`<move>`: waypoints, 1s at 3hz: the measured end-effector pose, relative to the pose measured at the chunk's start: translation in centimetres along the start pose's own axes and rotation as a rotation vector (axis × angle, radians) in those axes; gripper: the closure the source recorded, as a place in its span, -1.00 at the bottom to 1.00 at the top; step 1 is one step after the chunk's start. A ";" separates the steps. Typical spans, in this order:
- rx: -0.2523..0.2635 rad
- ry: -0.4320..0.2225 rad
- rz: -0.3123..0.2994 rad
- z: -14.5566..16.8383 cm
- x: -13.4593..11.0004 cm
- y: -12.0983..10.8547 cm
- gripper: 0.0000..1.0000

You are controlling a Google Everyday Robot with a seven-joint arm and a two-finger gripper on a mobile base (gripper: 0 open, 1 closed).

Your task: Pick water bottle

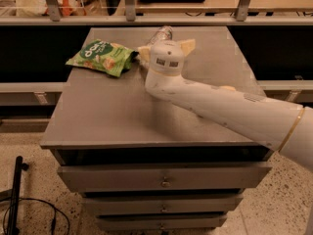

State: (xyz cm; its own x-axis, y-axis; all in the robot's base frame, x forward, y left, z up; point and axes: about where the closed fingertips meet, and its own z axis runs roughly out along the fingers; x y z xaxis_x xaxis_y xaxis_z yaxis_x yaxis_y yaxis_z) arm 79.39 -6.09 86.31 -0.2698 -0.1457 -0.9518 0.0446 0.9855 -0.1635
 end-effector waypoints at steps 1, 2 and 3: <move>-0.002 -0.010 -0.010 0.1 -0.3 0.6 -1.00; 0.000 -0.039 -0.035 -0.2 -1.2 1.4 -1.00; 0.013 -0.056 -0.077 -0.2 -1.5 2.0 -1.00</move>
Offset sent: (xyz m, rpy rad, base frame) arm 0.0012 0.0277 0.0198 -0.0091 -0.0759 0.0144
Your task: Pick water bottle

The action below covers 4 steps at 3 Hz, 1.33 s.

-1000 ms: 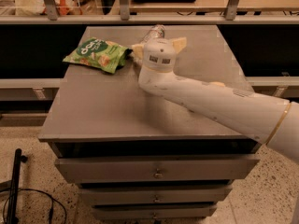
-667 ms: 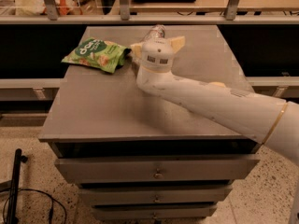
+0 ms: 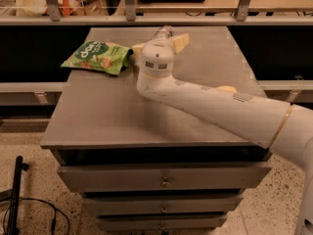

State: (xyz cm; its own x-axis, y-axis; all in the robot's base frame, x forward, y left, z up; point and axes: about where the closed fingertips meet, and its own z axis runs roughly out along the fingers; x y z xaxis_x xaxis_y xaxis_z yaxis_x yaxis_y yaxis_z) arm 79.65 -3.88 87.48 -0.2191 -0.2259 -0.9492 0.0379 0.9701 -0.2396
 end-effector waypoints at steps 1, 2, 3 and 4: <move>0.011 0.020 -0.014 0.1 0.2 0.3 -1.00; 0.006 0.038 -0.012 0.2 0.6 0.7 -1.00; -0.010 0.047 -0.006 -0.1 0.8 1.2 -0.66; -0.019 0.049 -0.007 -0.3 0.9 1.4 -0.21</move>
Offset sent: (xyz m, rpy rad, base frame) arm -0.0002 0.0105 -0.0111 0.0361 0.0545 -0.0174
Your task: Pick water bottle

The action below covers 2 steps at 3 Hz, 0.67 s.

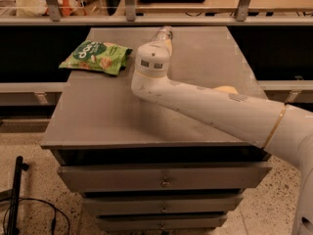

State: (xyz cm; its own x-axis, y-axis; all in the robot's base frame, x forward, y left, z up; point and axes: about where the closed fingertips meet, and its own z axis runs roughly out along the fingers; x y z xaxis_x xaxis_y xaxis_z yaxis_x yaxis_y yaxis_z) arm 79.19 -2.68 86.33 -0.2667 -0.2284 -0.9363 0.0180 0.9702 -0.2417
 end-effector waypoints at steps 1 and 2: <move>-0.011 0.001 -0.003 -0.1 0.2 0.2 0.26; -0.016 0.001 -0.006 -0.2 0.2 0.3 0.73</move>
Offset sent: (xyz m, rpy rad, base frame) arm -0.0047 0.0047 -0.0014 0.0322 0.0022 0.0163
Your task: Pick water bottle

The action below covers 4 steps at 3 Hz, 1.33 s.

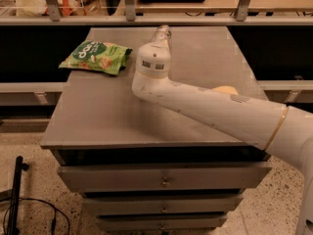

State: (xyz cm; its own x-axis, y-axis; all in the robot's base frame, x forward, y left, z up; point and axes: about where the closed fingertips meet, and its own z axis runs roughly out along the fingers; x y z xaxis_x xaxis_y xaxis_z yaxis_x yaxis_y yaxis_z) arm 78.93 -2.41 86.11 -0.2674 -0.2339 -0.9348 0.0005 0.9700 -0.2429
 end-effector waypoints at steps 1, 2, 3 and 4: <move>-0.014 -0.032 0.000 -0.7 -1.0 -0.4 1.00; -0.015 -0.077 0.003 -1.5 -2.3 -1.3 1.00; -0.038 -0.161 -0.041 -4.0 -5.9 -1.6 1.00; -0.038 -0.161 -0.042 -4.0 -5.9 -1.6 1.00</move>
Offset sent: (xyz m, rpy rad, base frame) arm -0.0145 -0.0143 0.0522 0.0492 -0.1334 0.0348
